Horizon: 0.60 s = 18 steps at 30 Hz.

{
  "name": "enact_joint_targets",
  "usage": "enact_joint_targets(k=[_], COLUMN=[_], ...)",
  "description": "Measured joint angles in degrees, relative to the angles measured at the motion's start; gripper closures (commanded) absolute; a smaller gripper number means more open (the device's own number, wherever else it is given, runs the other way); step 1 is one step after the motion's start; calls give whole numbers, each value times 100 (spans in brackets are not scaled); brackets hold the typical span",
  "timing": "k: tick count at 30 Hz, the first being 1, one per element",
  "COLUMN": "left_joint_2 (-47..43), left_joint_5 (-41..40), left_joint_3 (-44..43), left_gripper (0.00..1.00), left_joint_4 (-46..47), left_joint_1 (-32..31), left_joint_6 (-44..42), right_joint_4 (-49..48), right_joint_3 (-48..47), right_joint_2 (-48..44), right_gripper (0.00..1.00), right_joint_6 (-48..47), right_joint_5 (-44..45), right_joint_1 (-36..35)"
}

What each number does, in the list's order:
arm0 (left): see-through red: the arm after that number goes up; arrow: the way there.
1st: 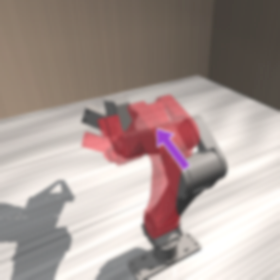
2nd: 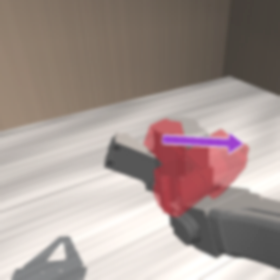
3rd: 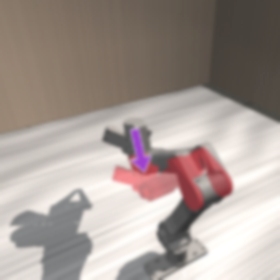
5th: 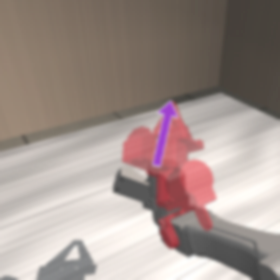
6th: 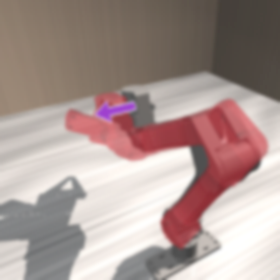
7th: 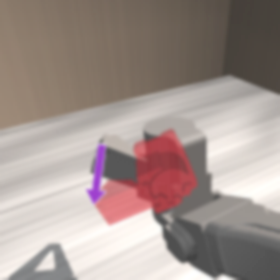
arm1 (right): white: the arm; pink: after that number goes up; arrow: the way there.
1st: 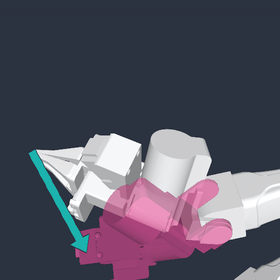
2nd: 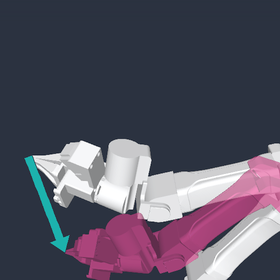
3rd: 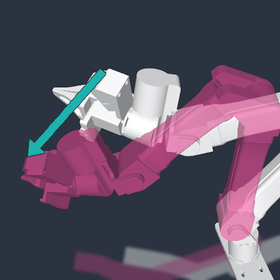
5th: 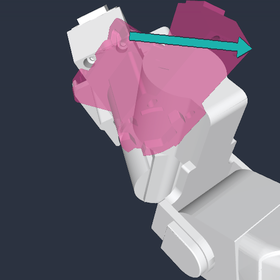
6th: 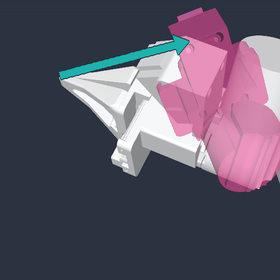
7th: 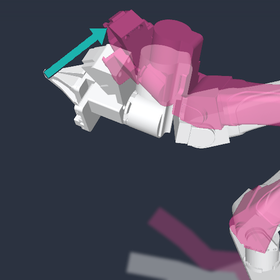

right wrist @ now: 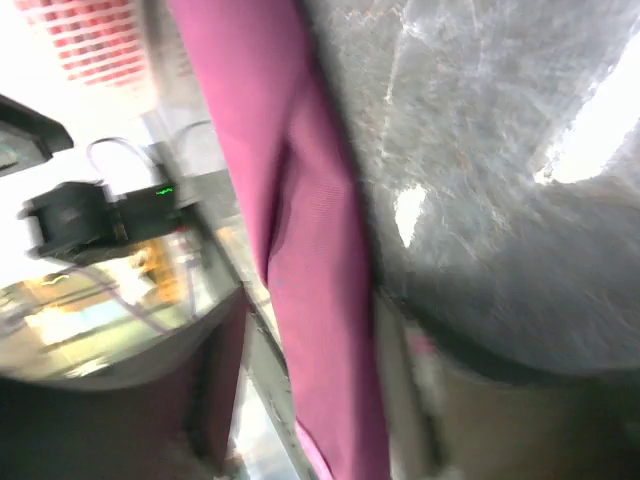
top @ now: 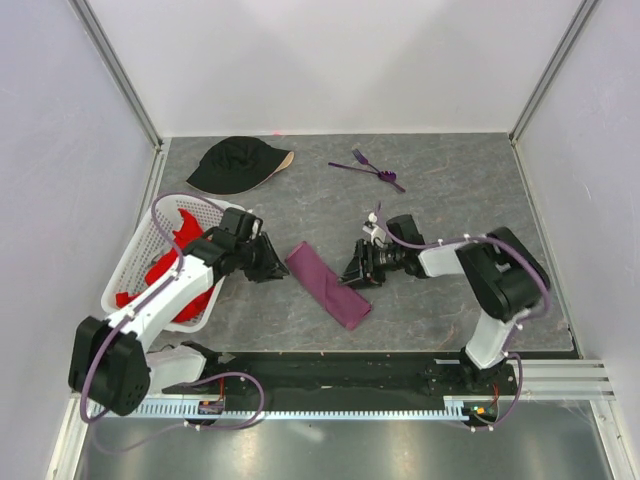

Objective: Fold the napkin into a case and place the utensils inside
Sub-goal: Turn over the smaller rectangle-folded napkin at the center of the board, then rotate the smaller rectangle-folded napkin at the center of the board.

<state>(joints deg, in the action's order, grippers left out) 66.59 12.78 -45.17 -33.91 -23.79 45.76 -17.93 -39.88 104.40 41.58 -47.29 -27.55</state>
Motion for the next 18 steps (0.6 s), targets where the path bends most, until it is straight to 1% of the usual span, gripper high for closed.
enact_joint_targets(k=[1,3,6,8,9,11,12,14,15,16,18], left_joint_2=[199,483,1029,1333,1458,1687,1827,2135,2286,2448,2782], left_joint_5=[70,146,297,393,413,417,413,382,363,326,216], left_joint_3=[-44,-151,-492,-662,-715,-798,-857,-986,-1047,-1106,-1213], left_gripper=[69,70,70,70,70,71,71,71,72,73,73], left_joint_4=[138,330,610,848,968,1128,1176,1255,1303,1351,1414], left_joint_1=[-55,-144,-286,-339,-354,-361,-361,-358,-356,-356,-356], left_joint_6=[0,0,0,0,0,0,0,0,-2,-2,-7], right_joint_4=[481,1296,2205,2623,2710,2931,2979,3016,3067,3097,3156], right_joint_3=[-98,-306,-636,-809,-820,-776,-699,-455,-326,-205,-31], right_joint_2=[-243,-841,-1539,-1843,-1915,-2002,-2022,-2103,-2155,-2205,-2293], right_gripper=[29,28,32,38,46,55,62,66,71,73,75], right_joint_6=[-260,-809,-1403,-1659,-1711,-1777,-1749,-1668,-1606,-1563,-1480], right_joint_5=[66,636,1191,1464,1552,1738,1797,1886,1893,1895,1950], right_joint_1=[63,-13,-151,-295,-361,-634,-804,-1167,-1325,-1443,-1510])
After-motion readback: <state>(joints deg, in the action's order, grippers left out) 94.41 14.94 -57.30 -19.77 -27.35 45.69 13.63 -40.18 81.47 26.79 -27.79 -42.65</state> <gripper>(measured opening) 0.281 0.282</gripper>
